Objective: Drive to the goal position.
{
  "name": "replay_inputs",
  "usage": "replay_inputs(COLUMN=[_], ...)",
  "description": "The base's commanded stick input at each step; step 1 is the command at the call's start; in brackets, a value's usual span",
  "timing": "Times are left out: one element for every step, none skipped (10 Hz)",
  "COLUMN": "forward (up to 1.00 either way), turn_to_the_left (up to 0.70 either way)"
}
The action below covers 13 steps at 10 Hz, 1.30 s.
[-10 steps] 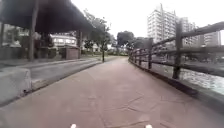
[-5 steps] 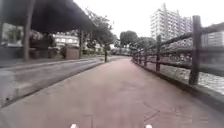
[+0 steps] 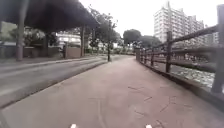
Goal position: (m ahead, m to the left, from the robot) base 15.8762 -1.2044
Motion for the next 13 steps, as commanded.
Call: replay_inputs(forward=[1.00,1.00,1.00,1.00,1.00,1.00,1.00,1.00,1.00,1.00,1.00,1.00,1.00], turn_to_the_left=[-0.40,-0.40,-0.25,0.00,0.00,0.00,0.00,0.00,0.00,0.00,0.00,0.00,0.00])
